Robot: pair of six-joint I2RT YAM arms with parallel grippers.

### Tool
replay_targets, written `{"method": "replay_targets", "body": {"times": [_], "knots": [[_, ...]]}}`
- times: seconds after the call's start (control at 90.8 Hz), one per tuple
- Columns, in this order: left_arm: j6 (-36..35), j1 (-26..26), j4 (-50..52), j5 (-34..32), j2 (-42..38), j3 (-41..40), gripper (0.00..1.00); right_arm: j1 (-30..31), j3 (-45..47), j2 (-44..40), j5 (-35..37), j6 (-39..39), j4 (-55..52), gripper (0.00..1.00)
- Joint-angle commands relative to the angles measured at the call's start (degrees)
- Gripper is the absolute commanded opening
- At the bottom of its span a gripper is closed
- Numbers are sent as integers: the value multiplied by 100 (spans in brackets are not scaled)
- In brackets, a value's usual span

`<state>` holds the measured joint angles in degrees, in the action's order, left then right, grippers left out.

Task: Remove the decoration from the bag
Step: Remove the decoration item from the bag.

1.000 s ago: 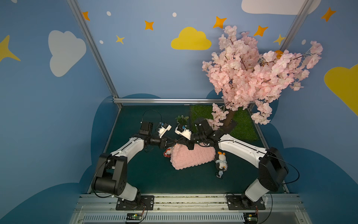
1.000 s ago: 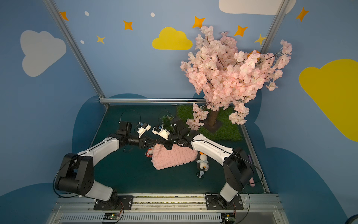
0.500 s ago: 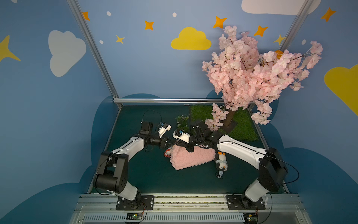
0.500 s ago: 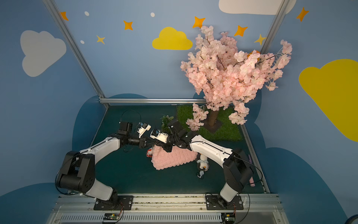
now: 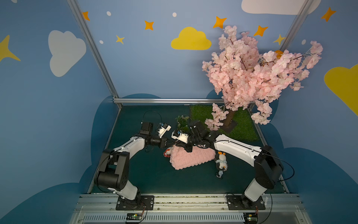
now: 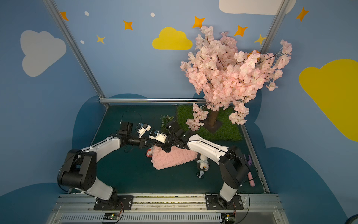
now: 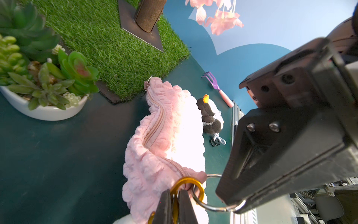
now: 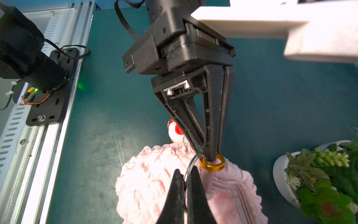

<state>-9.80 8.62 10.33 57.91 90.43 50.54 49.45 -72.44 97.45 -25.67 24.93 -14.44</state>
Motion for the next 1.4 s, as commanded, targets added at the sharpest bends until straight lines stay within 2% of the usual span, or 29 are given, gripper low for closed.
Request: {"method": "replay_targets", "body": {"times": [0.0, 0.308, 0.771, 0.914, 1.123, 1.288, 1.388], "knots": [[46, -124, -382, -208, 28, 177, 2, 298, -62, 212, -453, 104, -909, 0], [259, -195, -597, 79, -43, 161, 2, 466, -285, 401, -92, 626, -1550, 0], [341, -213, -699, 151, -30, 169, 2, 669, -246, 491, 177, 849, -1695, 0], [230, -208, -513, 114, -7, 211, 2, 580, -162, 324, 136, 468, -1372, 0], [-194, -211, 5, -419, -54, 261, 2, 280, -89, 39, 118, -219, -718, 0], [-502, -169, 527, -799, -135, 331, 3, 151, -119, -107, 360, -519, -486, 0], [-559, -124, 775, -969, -148, 344, 8, 99, -142, -117, 618, -674, -434, 0]]}}
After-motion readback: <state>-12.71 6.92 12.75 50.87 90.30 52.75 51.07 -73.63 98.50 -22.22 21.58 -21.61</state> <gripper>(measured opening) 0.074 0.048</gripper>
